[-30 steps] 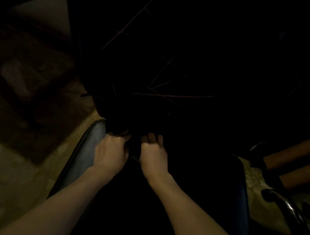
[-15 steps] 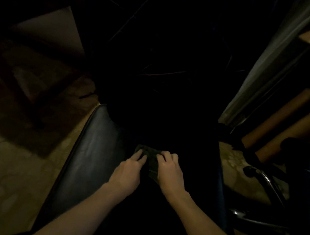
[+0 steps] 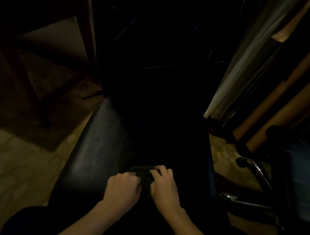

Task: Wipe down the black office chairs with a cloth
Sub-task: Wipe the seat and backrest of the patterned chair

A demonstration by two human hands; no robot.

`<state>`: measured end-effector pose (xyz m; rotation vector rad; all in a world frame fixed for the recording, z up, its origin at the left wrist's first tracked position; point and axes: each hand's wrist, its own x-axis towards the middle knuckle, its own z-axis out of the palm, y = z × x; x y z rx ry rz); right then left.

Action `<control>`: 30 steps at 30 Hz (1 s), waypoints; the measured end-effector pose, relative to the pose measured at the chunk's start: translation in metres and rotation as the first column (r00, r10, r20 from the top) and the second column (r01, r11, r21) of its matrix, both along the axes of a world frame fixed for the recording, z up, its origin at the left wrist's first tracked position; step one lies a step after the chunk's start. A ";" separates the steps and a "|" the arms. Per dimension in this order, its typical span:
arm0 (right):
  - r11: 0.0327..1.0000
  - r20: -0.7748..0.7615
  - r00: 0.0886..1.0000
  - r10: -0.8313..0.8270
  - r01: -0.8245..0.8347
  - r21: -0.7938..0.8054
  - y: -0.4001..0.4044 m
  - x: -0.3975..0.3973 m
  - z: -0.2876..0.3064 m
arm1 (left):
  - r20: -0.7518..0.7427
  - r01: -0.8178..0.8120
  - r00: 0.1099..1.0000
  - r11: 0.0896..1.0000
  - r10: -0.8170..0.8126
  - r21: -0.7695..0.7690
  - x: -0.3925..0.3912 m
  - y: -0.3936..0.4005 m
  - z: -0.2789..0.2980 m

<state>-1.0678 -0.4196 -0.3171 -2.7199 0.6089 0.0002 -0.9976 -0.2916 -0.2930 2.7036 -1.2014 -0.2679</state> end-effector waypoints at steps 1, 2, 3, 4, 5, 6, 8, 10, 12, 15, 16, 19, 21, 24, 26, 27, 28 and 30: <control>0.999 0.027 0.999 0.023 -0.024 0.024 -0.001 -0.007 0.001 | -0.024 -0.035 0.999 0.995 0.033 -0.088 0.000 0.005 -0.001; 0.997 0.074 0.997 0.024 -0.029 0.065 -0.005 -0.013 0.004 | -0.068 -0.101 0.994 0.979 0.090 -0.178 0.004 0.010 -0.002; 0.993 0.130 0.991 -0.015 0.000 0.115 -0.012 -0.019 0.009 | -0.103 -0.197 0.979 0.951 0.177 -0.237 0.011 0.017 -0.003; 0.989 0.190 0.977 -0.095 0.071 0.131 -0.021 -0.024 0.013 | -0.103 -0.286 0.958 0.924 0.268 -0.254 0.019 0.024 -0.003; 0.978 0.225 0.953 -0.201 0.183 0.098 -0.034 -0.030 0.017 | -0.064 -0.365 0.931 0.905 0.360 -0.220 0.030 0.032 -0.002; 0.949 0.216 0.925 -0.313 0.312 0.037 -0.048 -0.037 0.022 | -0.029 -0.443 0.896 0.884 0.444 -0.150 0.041 0.041 -0.002; 0.867 0.030 0.867 -0.497 0.497 -0.024 -0.080 -0.050 0.028 | -0.067 -0.582 0.811 0.813 0.581 0.003 0.063 0.059 0.002; 0.806 -0.211 0.803 -0.557 0.584 0.097 -0.106 -0.062 0.026 | -0.265 -0.696 0.674 0.713 0.689 0.083 0.084 0.079 -0.008; 0.731 -0.344 0.773 -0.533 0.625 0.274 -0.115 -0.067 0.019 | -0.470 -0.769 0.501 0.623 0.727 0.145 0.099 0.094 -0.023; 0.707 -0.350 0.757 -0.552 0.647 0.284 -0.112 -0.068 0.012 | -0.472 -0.768 0.480 0.614 0.739 0.182 0.105 0.102 -0.044; 0.703 -0.351 0.753 -0.557 0.652 0.283 -0.109 -0.067 0.012 | -0.458 -0.769 0.484 0.612 0.746 0.183 0.104 0.101 -0.044; 0.710 -0.361 0.752 -0.552 0.651 0.268 -0.108 -0.072 0.014 | -0.413 -0.775 0.501 0.606 0.761 0.178 0.092 0.098 -0.033; 0.714 -0.357 0.750 -0.556 0.651 0.256 -0.108 -0.075 0.013 | -0.423 -0.768 0.505 0.615 0.753 0.178 0.085 0.098 -0.030; 0.714 -0.353 0.749 -0.561 0.653 0.251 -0.100 -0.080 0.014 | -0.455 -0.751 0.499 0.630 0.738 0.200 0.081 0.100 -0.032; 0.711 -0.336 0.752 -0.566 0.652 0.261 -0.098 -0.085 0.016 | -0.443 -0.745 0.493 0.626 0.749 0.230 0.083 0.101 -0.032; 0.712 -0.344 0.754 -0.559 0.649 0.267 -0.099 -0.088 0.018 | -0.445 -0.743 0.490 0.626 0.749 0.237 0.084 0.101 -0.032; 0.716 -0.357 0.762 -0.540 0.639 0.281 -0.102 -0.091 0.019 | -0.449 -0.738 0.496 0.633 0.743 0.234 0.085 0.101 -0.032; 0.720 -0.390 0.777 -0.494 0.617 0.318 -0.110 -0.094 0.021 | -0.449 -0.730 0.516 0.649 0.730 0.215 0.087 0.102 -0.029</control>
